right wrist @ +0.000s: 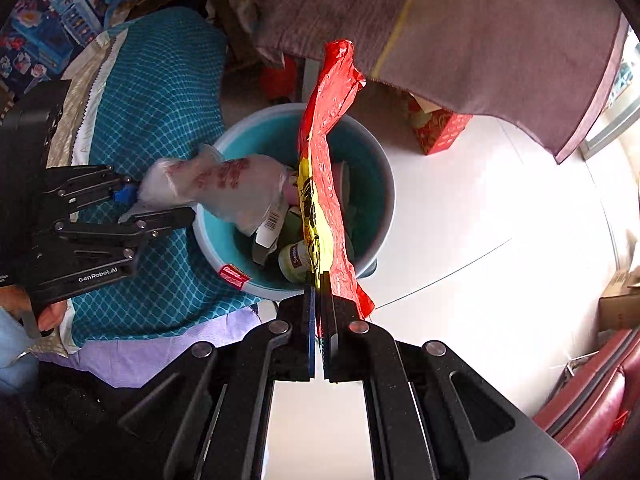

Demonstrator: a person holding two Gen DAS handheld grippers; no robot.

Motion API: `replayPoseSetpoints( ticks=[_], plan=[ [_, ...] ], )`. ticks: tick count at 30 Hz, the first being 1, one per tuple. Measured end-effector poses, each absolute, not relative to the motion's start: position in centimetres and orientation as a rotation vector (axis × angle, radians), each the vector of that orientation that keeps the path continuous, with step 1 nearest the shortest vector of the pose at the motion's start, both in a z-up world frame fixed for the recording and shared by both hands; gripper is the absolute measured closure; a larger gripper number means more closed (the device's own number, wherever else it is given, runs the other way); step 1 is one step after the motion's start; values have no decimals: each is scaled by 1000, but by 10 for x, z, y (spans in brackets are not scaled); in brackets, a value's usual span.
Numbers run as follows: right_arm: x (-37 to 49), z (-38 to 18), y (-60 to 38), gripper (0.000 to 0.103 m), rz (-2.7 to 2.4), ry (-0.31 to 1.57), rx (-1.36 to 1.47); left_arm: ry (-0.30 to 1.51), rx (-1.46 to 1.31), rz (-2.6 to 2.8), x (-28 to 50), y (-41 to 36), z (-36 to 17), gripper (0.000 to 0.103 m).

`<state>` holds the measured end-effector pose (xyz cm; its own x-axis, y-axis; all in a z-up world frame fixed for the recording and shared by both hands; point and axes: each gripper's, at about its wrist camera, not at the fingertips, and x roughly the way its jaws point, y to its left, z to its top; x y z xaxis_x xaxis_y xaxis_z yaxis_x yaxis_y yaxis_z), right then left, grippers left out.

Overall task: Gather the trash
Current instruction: 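Open both grippers to drop the bags and wrapper into the bucket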

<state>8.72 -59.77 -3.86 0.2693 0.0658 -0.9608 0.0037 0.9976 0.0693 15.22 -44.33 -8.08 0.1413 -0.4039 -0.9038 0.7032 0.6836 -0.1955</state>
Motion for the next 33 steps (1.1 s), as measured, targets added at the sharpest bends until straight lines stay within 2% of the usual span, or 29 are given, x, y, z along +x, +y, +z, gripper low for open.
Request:
replayPoseSetpoints(
  ticks=[1, 5, 9, 12, 15, 16, 17, 19, 21, 23, 26, 33],
  plan=[
    [88, -41, -599, 101, 44, 1301, 64, 1183, 302, -814, 154, -446, -83, 51],
    [92, -44, -598, 101, 52, 1303, 72, 1196, 292, -800, 159, -449, -88, 36],
    [99, -48, -592, 101, 73, 1305, 71, 1194, 283, -777, 160, -436, -85, 28],
    [106, -52, -584, 100, 89, 1312, 69, 1189, 261, -762, 160, -421, -82, 19],
    [114, -58, -575, 95, 102, 1323, 65, 1183, 236, -754, 158, -407, -80, 12],
    [117, -60, -572, 85, 107, 1329, 65, 1179, 235, -751, 159, -403, -79, 11],
    [119, -61, -569, 71, 109, 1331, 62, 1175, 238, -743, 159, -398, -79, 11],
    [122, -60, -562, 57, 103, 1322, 49, 1168, 242, -737, 156, -390, -76, 11],
    [123, -59, -558, 54, 101, 1326, 41, 1157, 245, -731, 153, -383, -73, 11],
    [123, -59, -555, 34, 94, 1325, 42, 1143, 242, -725, 151, -375, -69, 11],
    [121, -56, -549, 26, 73, 1324, 39, 1125, 230, -723, 146, -362, -62, 10],
    [108, -52, -533, 19, 21, 1334, -3, 1089, 223, -720, 131, -337, -50, 7]
  ],
)
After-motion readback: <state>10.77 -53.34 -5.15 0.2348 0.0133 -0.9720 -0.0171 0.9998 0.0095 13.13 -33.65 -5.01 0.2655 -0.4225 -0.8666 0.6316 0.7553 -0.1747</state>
